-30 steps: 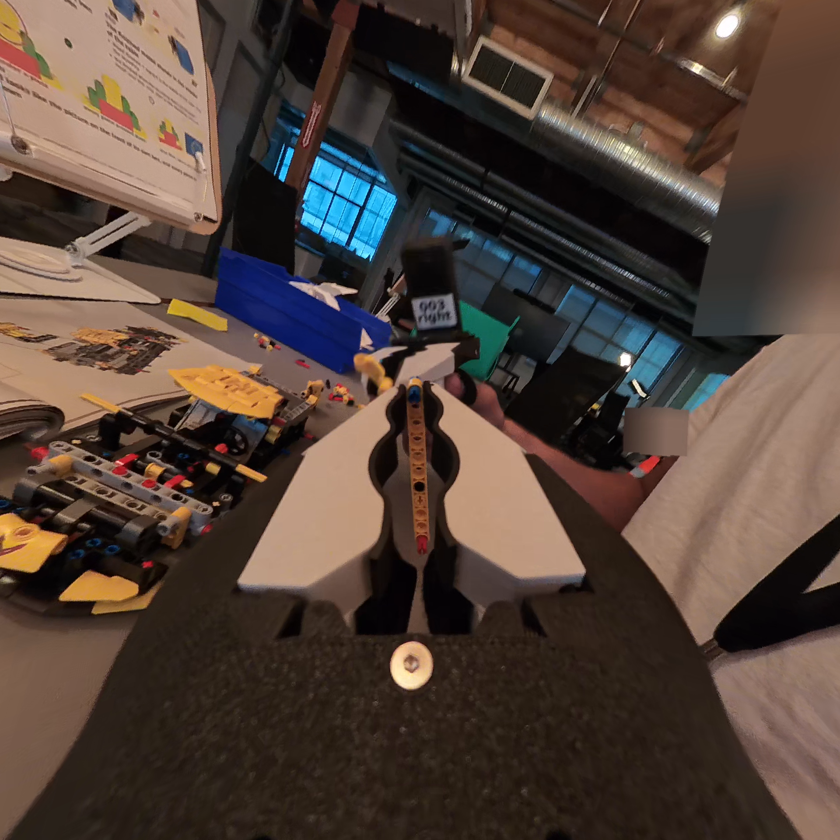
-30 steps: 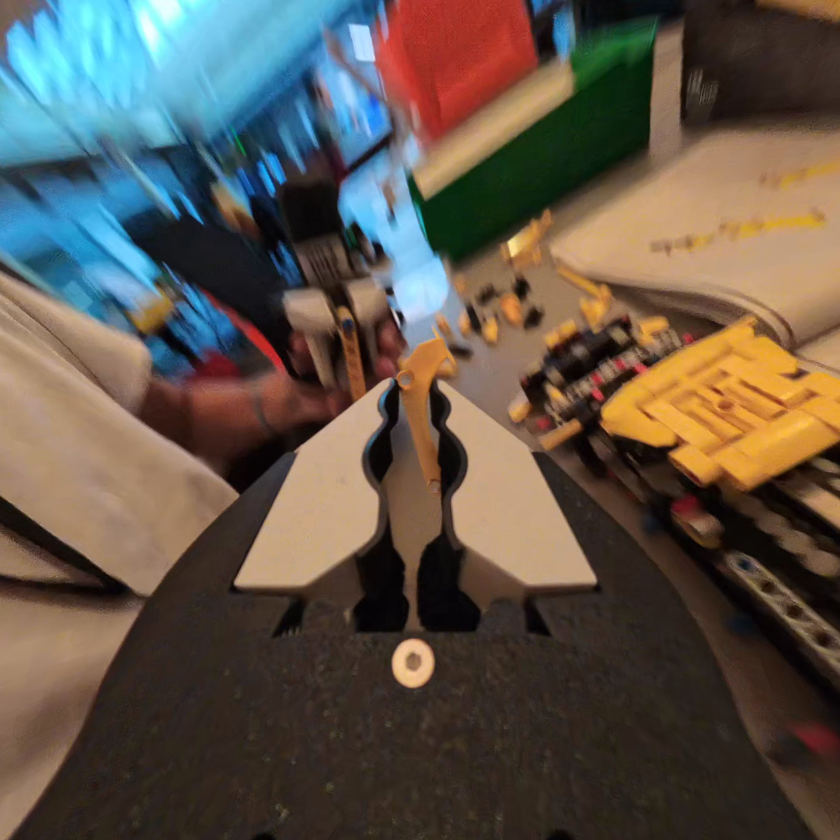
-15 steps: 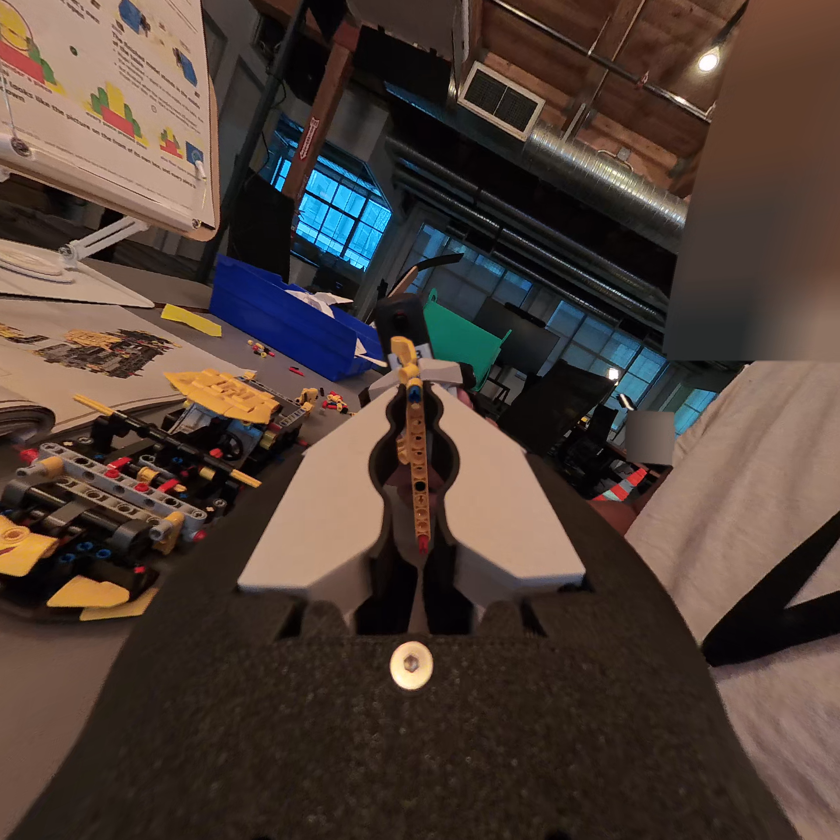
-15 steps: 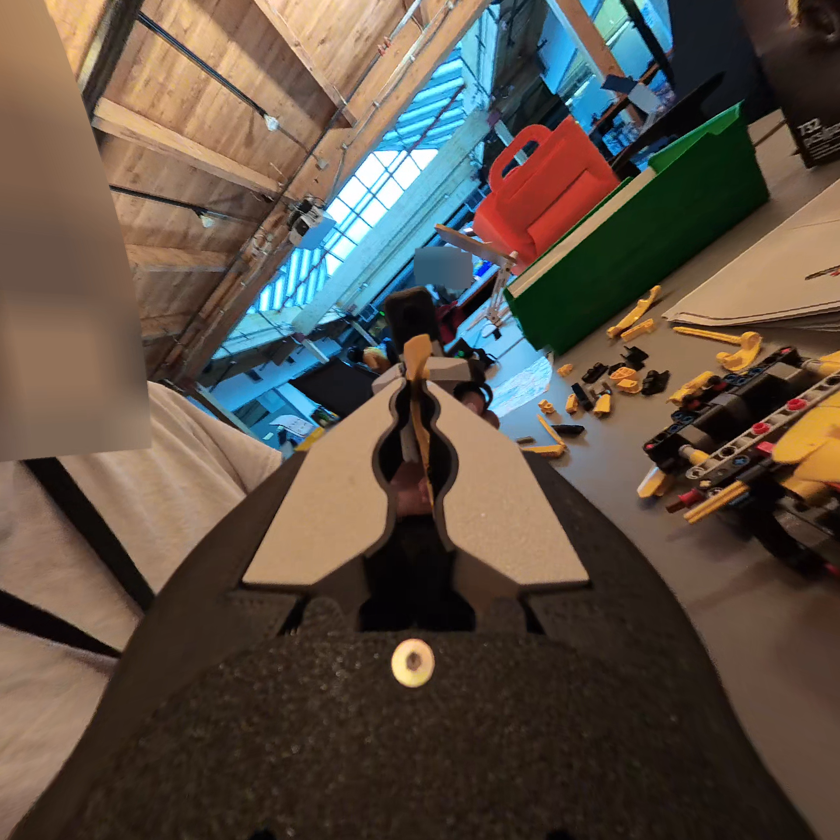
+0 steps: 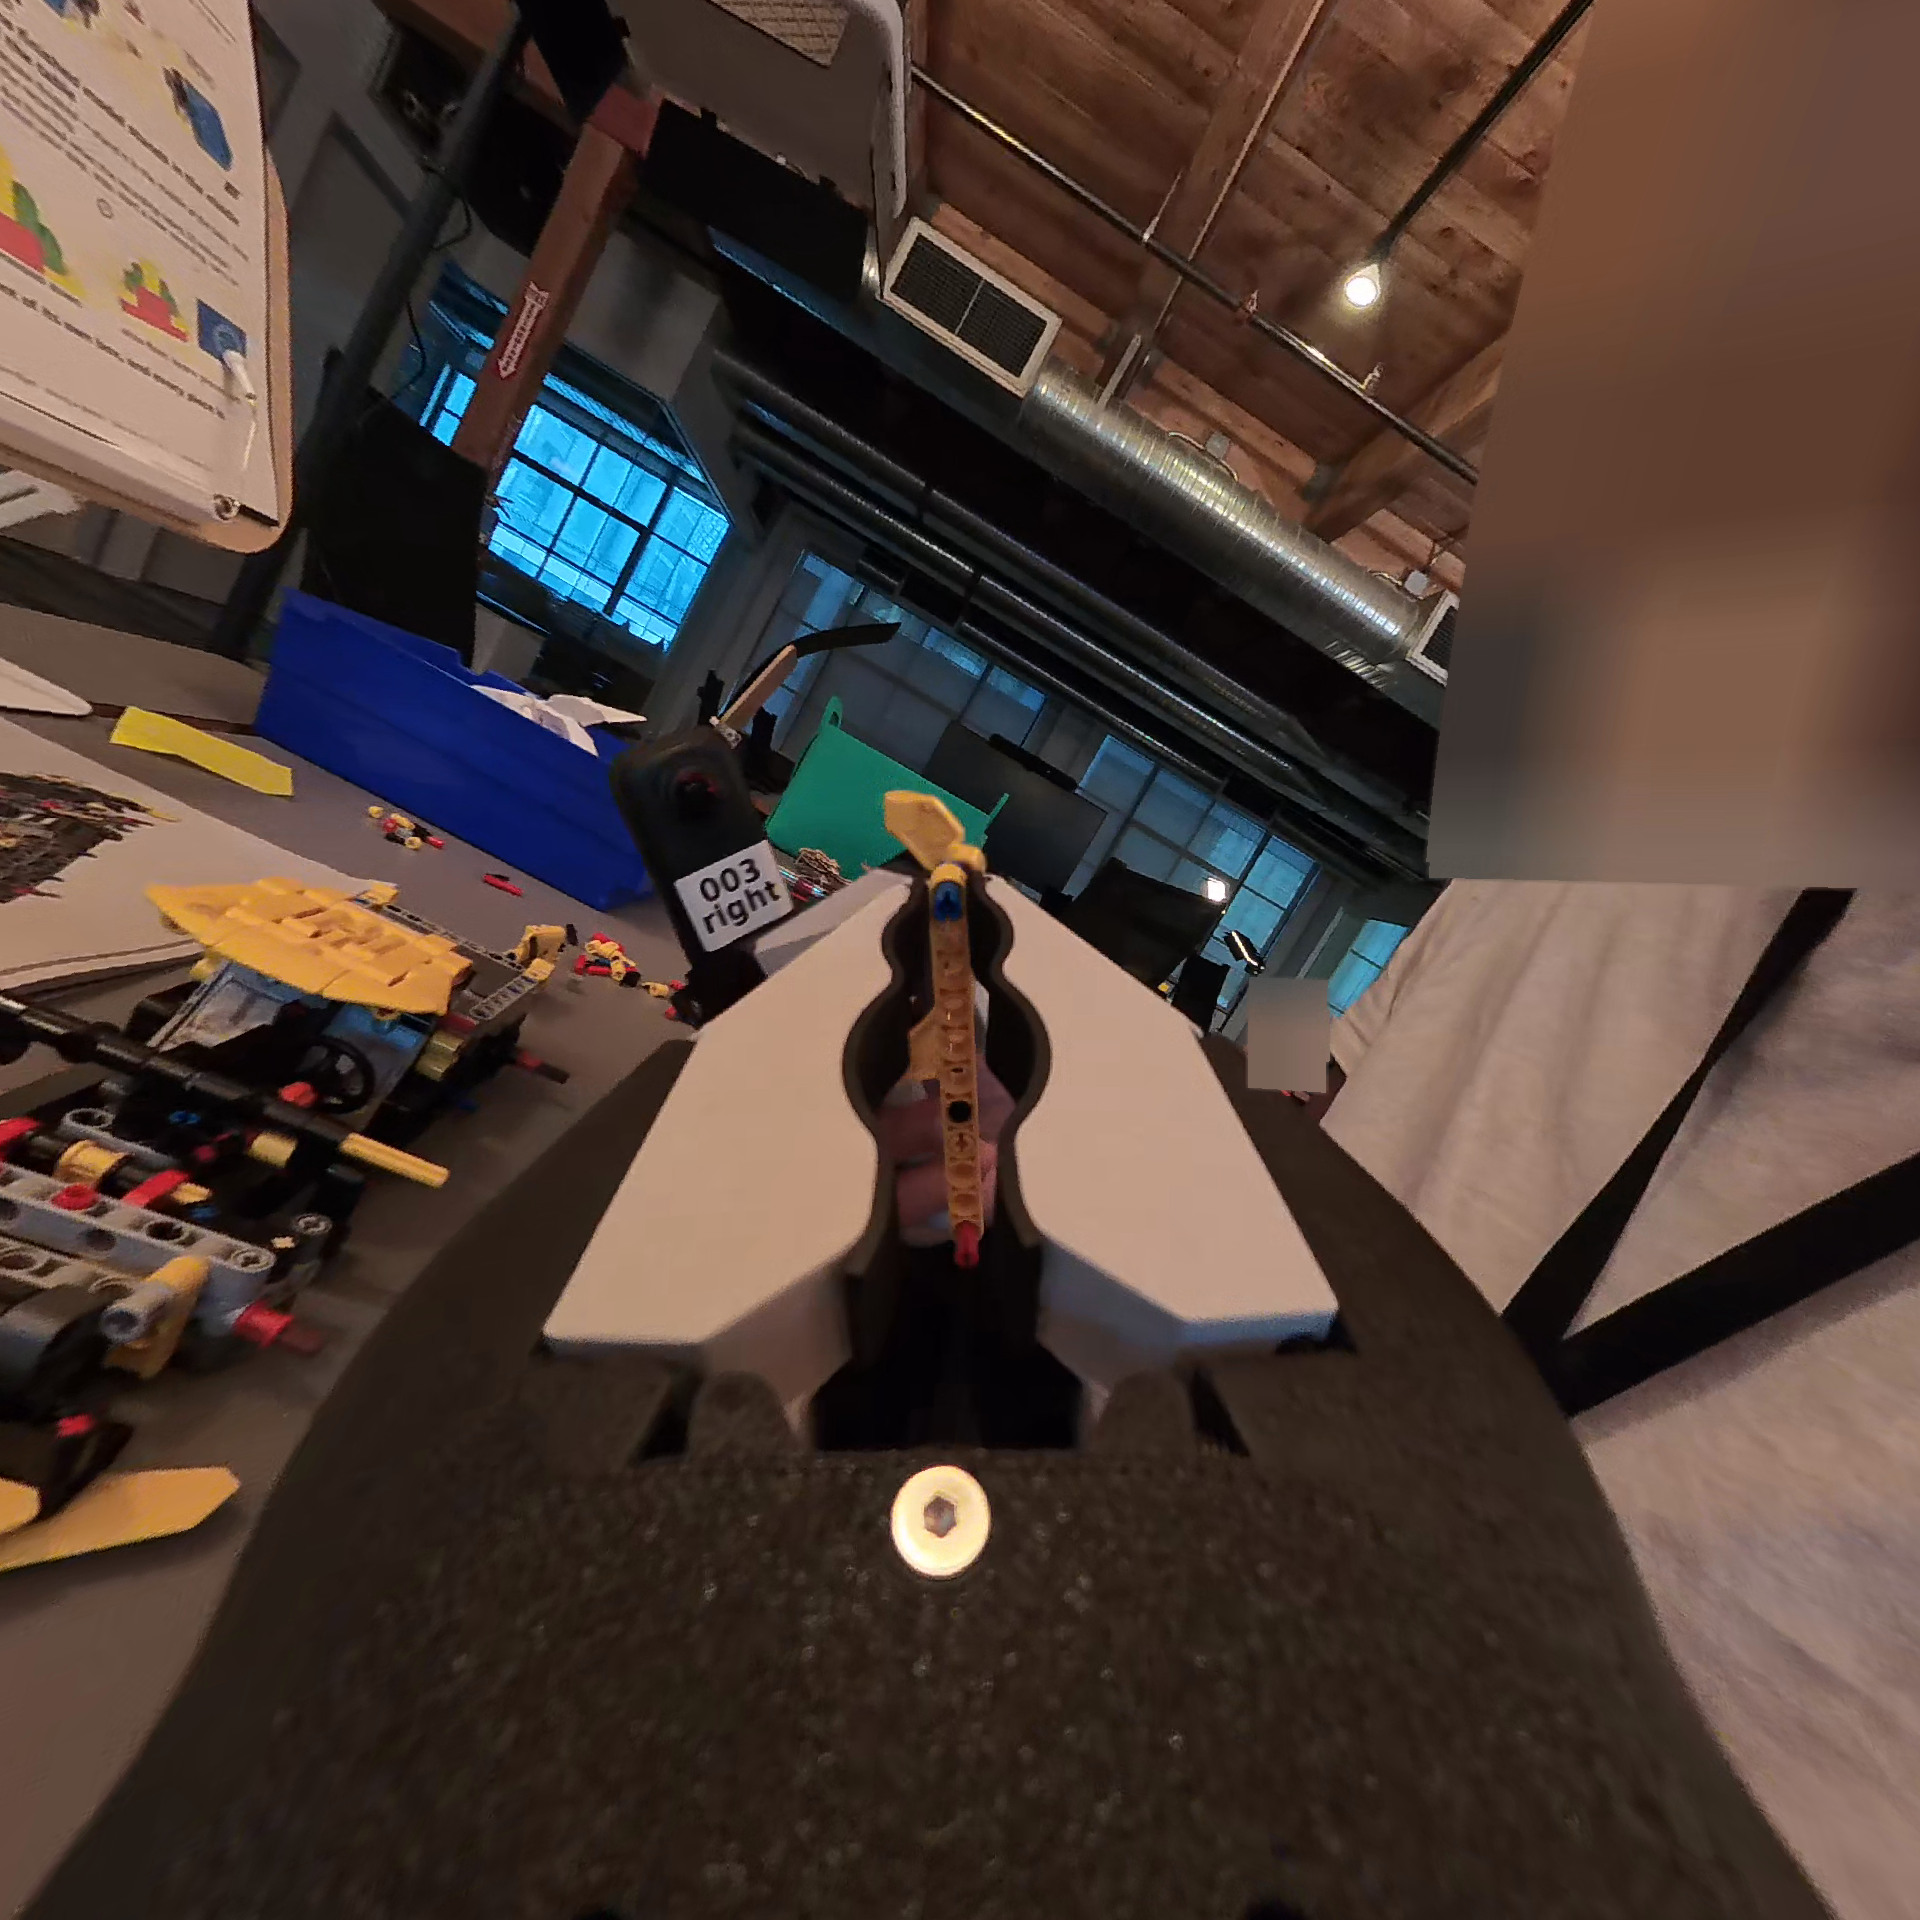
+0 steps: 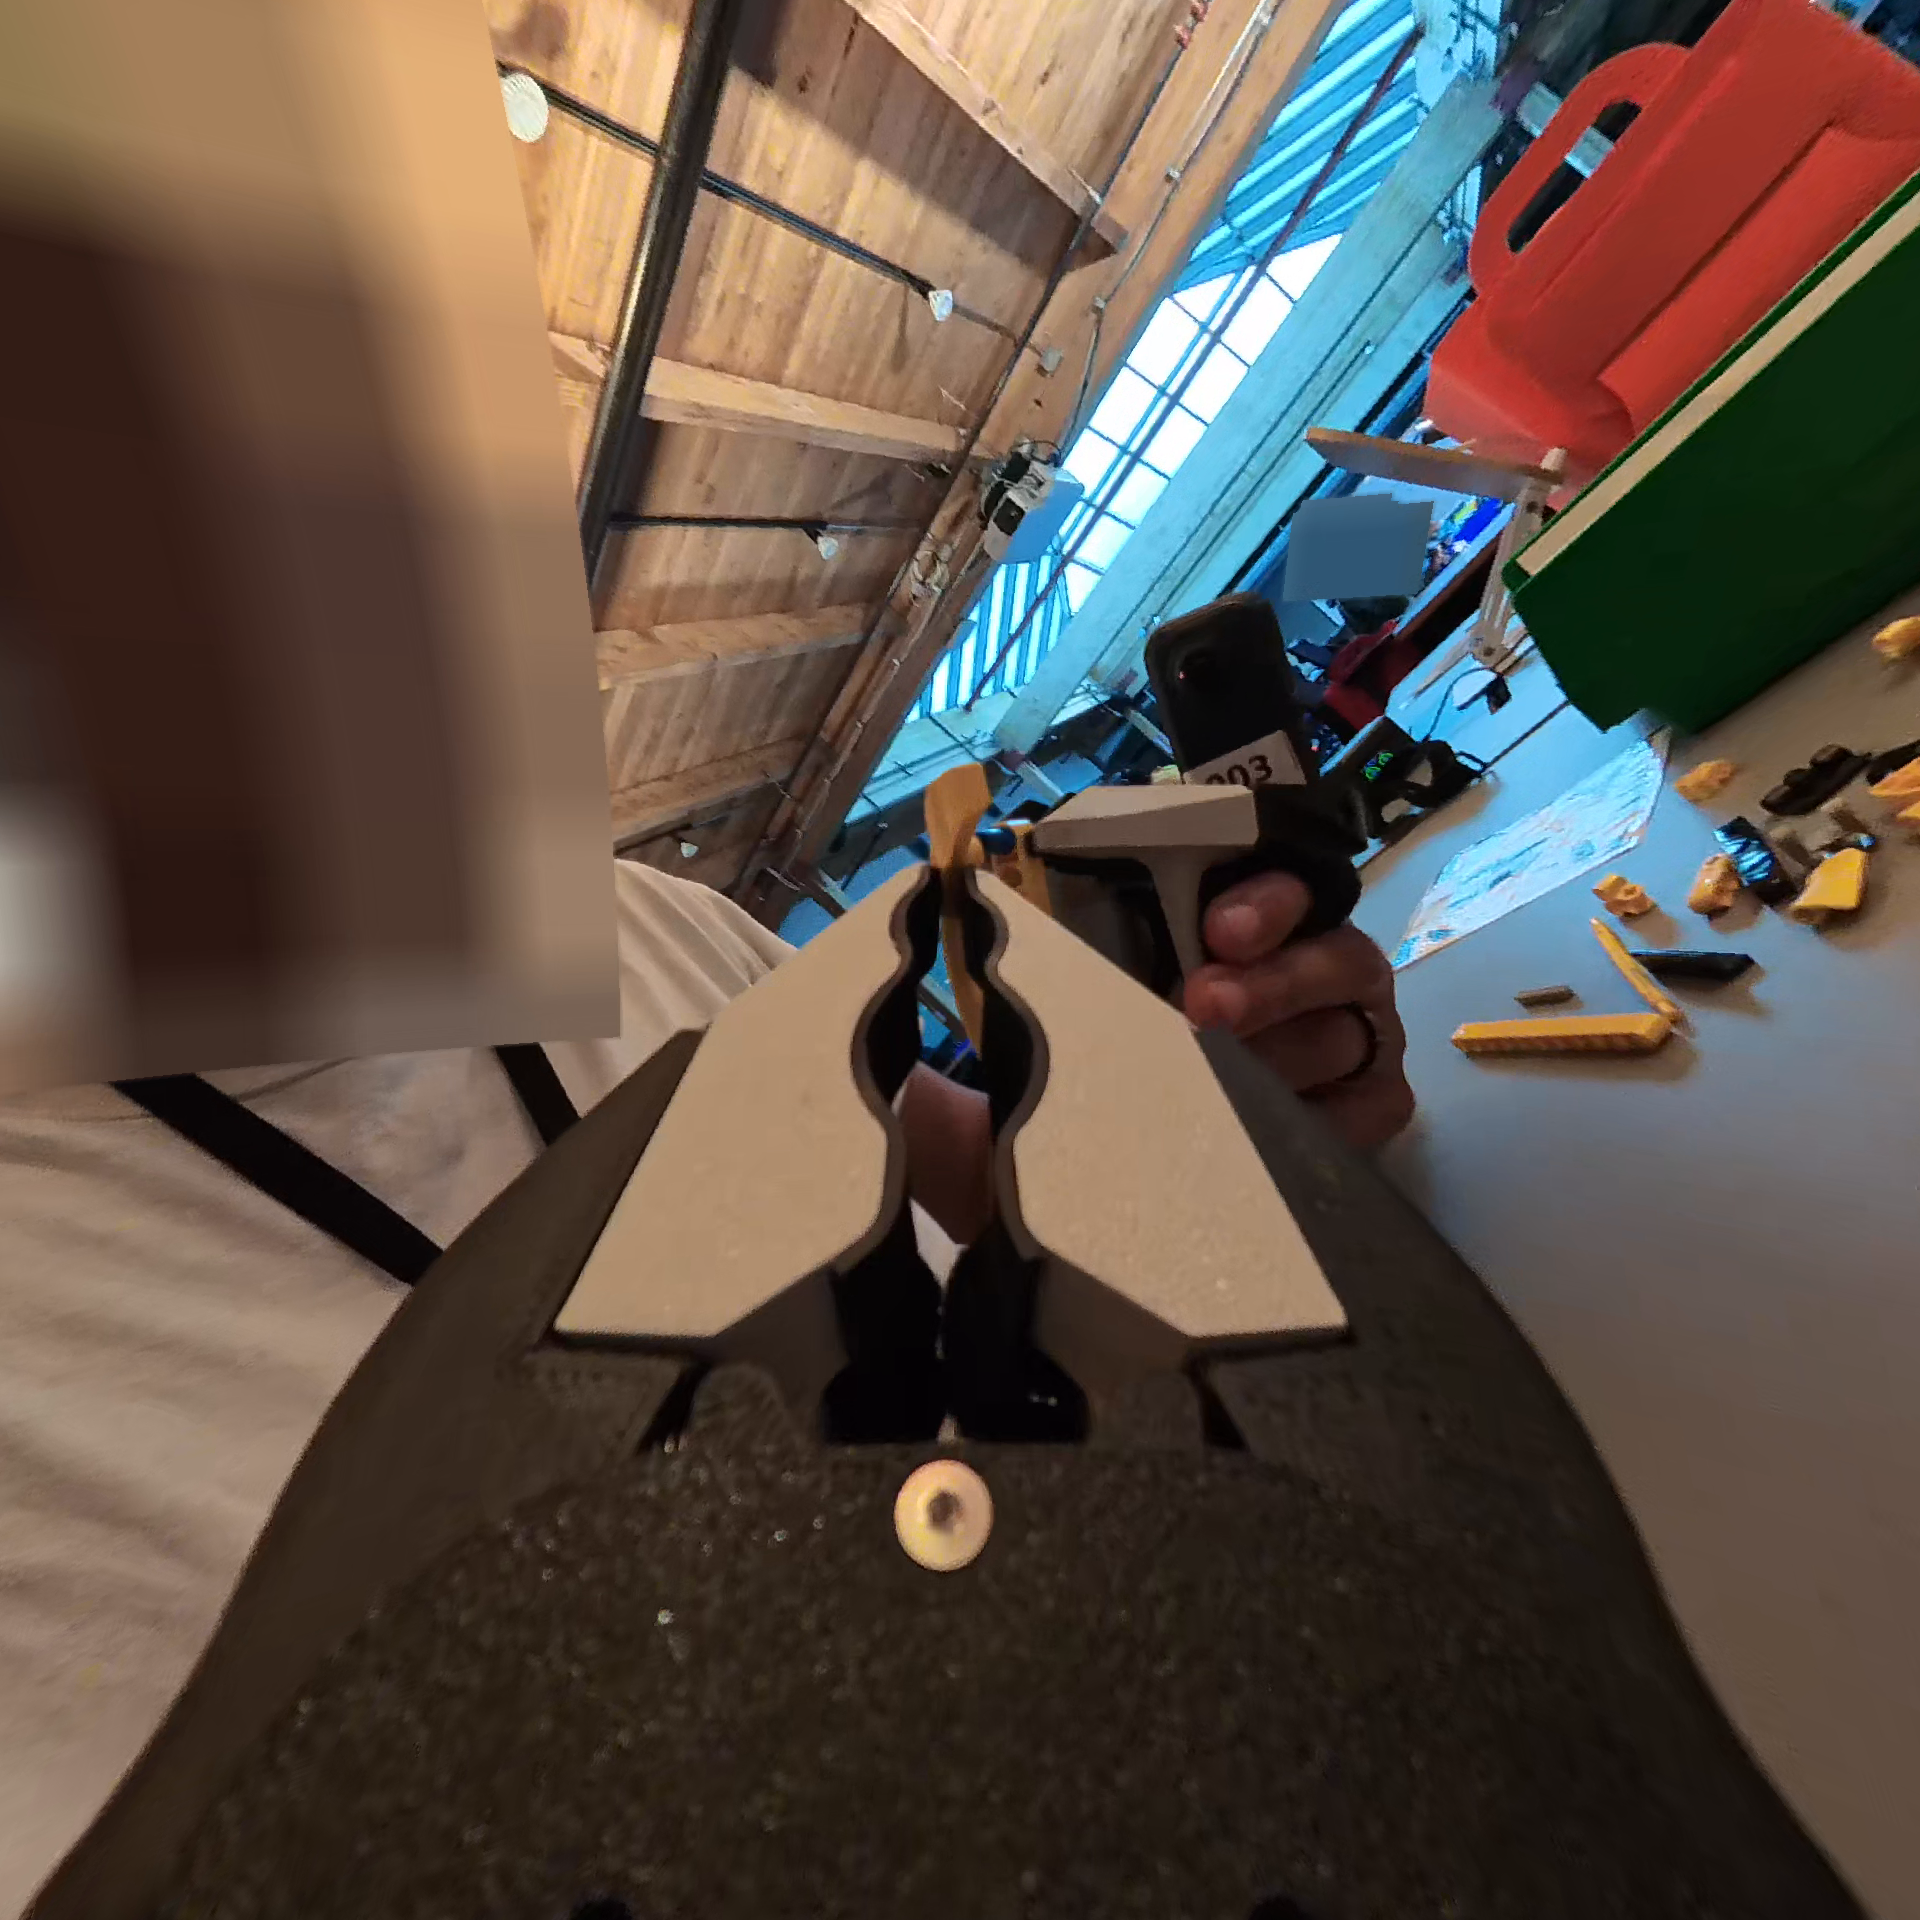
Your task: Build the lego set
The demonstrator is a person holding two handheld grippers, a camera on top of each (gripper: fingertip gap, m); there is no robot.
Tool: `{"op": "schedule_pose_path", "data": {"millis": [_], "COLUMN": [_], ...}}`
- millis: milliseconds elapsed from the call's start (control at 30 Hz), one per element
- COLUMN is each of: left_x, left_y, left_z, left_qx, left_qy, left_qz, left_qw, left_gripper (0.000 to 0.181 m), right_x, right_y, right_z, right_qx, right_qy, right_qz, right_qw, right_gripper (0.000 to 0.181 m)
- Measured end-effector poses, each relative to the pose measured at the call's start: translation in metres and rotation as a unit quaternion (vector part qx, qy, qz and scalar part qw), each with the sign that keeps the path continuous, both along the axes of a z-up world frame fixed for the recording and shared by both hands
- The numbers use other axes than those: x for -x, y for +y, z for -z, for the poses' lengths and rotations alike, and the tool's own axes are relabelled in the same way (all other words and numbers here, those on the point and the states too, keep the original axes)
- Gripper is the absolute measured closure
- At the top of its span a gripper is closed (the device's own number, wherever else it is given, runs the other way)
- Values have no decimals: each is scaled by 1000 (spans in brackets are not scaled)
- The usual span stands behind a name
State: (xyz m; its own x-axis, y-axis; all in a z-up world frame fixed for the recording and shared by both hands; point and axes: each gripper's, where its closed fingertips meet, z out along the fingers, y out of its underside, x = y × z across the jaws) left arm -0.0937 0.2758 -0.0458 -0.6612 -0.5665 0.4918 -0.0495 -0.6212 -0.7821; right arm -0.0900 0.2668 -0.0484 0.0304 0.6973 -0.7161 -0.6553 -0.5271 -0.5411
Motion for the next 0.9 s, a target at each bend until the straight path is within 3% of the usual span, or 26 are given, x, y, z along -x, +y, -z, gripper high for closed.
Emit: {"op": "schedule_pose_path", "data": {"millis": [633,900], "left_x": [-3,1], "left_y": [-7,-15], "left_z": [12,13], "left_qx": [5,-33], "left_qy": [32,25], "left_qz": [35,44], "left_qw": [999,998], "left_gripper": [175,174], "right_x": [-1,0], "right_y": [-6,-12], "right_z": [13,12], "right_qx": [20,41], "right_qy": [16,66], "right_qz": [-26,-87], "right_qw": [999,993], "right_gripper": [179,179]}}
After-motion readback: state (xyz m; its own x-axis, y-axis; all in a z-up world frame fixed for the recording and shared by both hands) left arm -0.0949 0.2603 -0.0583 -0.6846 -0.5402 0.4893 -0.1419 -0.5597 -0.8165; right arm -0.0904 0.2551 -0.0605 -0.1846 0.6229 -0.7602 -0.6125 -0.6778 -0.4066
